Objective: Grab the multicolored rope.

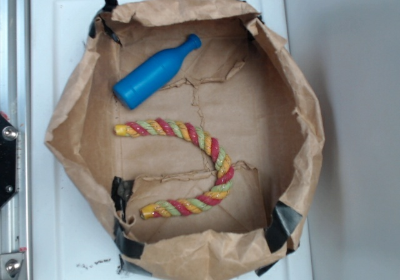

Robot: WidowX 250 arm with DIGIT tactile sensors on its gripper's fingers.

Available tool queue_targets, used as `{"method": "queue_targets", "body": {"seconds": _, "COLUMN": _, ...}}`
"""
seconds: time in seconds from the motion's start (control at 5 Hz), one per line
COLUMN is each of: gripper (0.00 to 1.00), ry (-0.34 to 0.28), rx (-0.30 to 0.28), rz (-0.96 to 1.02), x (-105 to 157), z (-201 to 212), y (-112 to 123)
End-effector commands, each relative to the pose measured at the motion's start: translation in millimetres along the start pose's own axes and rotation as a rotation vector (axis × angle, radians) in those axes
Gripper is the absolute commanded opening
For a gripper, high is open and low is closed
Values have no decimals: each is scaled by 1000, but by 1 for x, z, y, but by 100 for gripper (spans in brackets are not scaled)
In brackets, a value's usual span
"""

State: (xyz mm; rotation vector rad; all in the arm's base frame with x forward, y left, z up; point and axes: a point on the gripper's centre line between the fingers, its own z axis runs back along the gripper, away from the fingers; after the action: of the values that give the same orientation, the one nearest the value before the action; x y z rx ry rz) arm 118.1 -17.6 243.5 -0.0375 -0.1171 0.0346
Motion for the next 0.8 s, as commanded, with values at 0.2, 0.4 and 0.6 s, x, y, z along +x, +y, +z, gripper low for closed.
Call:
{"method": "queue_targets", "body": {"seconds": 0.2, "gripper": 100, "ry": -2, "rx": 35, "rz": 5, "x": 1, "z": 3, "y": -10}}
{"method": "queue_targets", "body": {"seconds": 0.4, "gripper": 100, "ry": 17, "rx": 50, "rz": 8, "x": 3, "z": -2, "y": -10}}
{"method": "queue_targets", "body": {"seconds": 0.6, "gripper": 100, "ry": 47, "rx": 45, "rz": 23, "x": 8, "z": -14, "y": -4}}
